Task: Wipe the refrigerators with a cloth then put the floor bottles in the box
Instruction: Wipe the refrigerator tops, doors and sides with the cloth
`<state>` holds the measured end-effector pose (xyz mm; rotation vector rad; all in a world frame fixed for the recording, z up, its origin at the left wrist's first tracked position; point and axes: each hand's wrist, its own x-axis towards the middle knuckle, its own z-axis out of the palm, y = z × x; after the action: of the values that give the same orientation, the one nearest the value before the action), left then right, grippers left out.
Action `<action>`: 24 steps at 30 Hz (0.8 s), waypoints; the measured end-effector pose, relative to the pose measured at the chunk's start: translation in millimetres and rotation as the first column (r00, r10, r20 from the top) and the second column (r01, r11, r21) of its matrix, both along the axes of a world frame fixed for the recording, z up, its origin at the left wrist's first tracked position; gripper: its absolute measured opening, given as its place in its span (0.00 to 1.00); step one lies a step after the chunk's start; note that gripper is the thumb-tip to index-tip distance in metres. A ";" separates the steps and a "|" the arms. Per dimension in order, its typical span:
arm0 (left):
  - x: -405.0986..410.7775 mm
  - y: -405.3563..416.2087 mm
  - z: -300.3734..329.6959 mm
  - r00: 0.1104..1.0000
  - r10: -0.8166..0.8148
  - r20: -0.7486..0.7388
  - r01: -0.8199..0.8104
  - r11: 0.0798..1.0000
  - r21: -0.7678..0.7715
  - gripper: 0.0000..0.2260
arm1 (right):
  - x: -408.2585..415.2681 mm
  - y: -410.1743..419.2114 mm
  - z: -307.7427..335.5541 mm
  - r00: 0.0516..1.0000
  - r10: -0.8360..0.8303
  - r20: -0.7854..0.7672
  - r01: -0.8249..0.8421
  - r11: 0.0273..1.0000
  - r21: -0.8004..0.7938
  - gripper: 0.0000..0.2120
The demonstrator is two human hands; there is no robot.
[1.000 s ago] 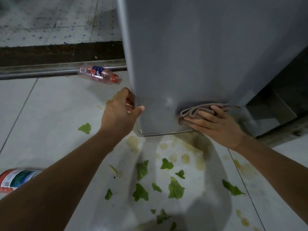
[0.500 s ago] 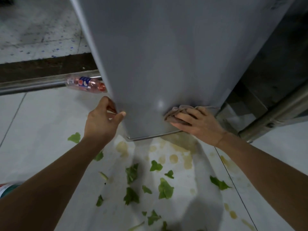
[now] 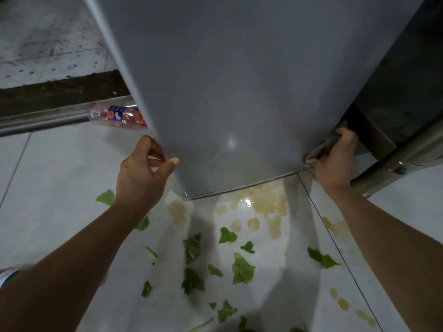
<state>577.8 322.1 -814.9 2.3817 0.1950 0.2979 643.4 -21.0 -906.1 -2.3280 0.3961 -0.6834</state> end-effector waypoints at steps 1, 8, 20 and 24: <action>-0.3 -0.2 -0.6 1.000 0.002 0.001 -0.002 1.000 0.000 0.10 | 1.9 6.1 3.0 0.999 -0.033 -0.028 0.035 0.996 0.084 0.25; -2.1 -3.3 -0.6 1.000 0.016 0.013 -0.016 0.999 0.027 0.11 | -36.4 91.5 -9.2 0.993 -0.019 0.119 -0.019 0.952 0.306 0.23; -3.5 -2.0 -1.9 0.998 -0.047 0.050 0.043 0.997 0.070 0.12 | 6.8 25.9 -31.9 0.981 -0.066 -0.184 0.106 0.969 0.221 0.18; -4.4 -3.0 -2.1 0.997 -0.058 0.050 0.054 0.995 0.081 0.12 | 11.1 31.0 -42.5 0.967 -0.122 -0.225 0.224 0.830 0.512 0.13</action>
<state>573.5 319.1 -817.1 2.4508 0.0937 0.3468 654.6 10.1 -948.6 -1.8315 0.7857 -0.3719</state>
